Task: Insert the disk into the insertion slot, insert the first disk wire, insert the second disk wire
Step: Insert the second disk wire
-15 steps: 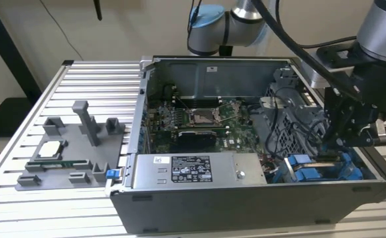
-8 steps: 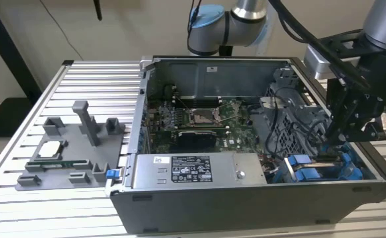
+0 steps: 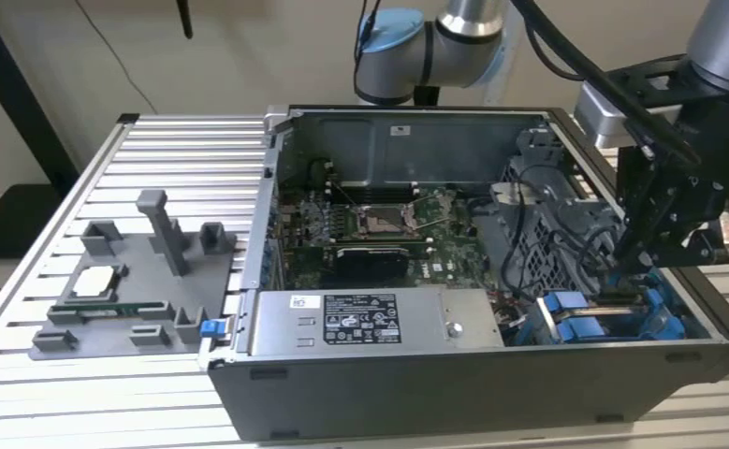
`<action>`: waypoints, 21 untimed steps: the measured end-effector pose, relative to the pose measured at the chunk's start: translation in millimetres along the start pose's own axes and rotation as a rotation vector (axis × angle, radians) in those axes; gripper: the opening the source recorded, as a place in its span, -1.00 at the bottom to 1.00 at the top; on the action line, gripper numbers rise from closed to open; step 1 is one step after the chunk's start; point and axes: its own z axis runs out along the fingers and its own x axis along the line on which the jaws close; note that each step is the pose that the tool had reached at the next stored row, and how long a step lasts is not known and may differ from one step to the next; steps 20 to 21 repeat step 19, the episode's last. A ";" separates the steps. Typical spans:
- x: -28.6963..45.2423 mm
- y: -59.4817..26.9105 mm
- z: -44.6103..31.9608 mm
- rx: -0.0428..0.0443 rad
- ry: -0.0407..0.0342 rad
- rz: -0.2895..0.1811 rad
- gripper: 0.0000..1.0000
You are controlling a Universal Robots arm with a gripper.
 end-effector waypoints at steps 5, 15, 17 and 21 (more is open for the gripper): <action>-0.5 -6.8 0.5 -0.0808 0.0060 0.004 1.00; -1.1 -12.5 -3.2 -0.1496 0.0110 0.008 1.00; -1.1 -12.5 -3.3 -0.1496 0.0112 0.008 1.00; -1.1 -12.5 -3.3 -0.1496 0.0113 0.008 1.00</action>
